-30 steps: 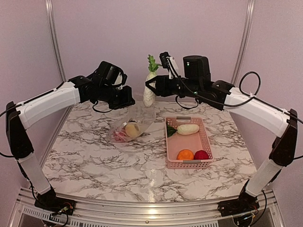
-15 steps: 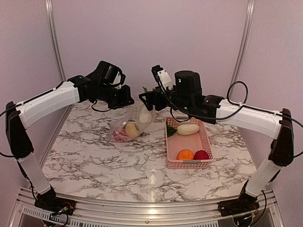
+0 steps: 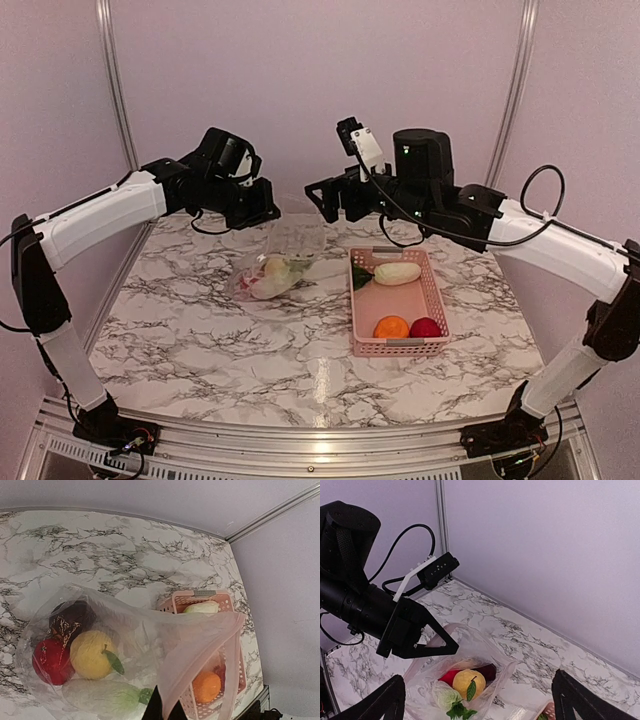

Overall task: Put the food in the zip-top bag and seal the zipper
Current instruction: Place the fake vegetable in the zipper food storage bag, then adjust the fake vegetable in the bin.

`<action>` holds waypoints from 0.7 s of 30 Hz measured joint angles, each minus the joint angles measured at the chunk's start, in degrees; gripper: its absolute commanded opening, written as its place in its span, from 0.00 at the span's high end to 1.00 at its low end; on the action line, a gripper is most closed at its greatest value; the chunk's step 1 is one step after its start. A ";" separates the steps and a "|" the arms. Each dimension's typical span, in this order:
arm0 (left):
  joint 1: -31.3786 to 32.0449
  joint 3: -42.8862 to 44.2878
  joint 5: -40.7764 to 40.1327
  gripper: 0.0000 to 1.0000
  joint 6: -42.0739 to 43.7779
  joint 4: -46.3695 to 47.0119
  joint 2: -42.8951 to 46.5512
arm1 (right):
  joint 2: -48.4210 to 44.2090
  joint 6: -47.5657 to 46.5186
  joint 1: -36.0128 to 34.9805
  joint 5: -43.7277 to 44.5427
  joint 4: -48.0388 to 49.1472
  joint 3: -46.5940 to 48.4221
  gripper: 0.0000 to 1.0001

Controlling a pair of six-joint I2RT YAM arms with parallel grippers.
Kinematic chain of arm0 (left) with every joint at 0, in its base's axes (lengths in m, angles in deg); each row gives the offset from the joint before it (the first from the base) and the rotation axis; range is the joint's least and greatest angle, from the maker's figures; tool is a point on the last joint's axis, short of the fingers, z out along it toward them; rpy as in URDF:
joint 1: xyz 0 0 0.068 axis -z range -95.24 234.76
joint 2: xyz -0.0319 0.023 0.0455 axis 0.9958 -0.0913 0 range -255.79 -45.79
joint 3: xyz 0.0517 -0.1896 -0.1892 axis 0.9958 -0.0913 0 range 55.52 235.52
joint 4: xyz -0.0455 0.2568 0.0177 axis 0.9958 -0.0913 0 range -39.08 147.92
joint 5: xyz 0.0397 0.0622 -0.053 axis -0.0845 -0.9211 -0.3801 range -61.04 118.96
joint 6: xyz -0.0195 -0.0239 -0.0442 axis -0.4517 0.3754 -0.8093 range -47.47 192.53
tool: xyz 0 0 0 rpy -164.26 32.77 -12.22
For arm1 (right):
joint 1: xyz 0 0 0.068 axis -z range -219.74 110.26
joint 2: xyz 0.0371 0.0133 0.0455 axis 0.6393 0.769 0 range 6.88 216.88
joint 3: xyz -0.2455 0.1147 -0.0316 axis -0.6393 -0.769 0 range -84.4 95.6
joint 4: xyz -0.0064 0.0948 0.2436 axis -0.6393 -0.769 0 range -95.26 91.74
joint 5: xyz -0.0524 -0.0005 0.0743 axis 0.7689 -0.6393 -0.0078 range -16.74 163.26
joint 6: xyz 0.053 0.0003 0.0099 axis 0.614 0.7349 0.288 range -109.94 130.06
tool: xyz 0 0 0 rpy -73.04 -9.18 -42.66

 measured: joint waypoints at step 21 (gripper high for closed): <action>-5.51 4.81 -9.97 1.00 10.97 -9.46 2.84 | -5.55 12.52 15.50 -5.27 -12.72 -4.20 0.12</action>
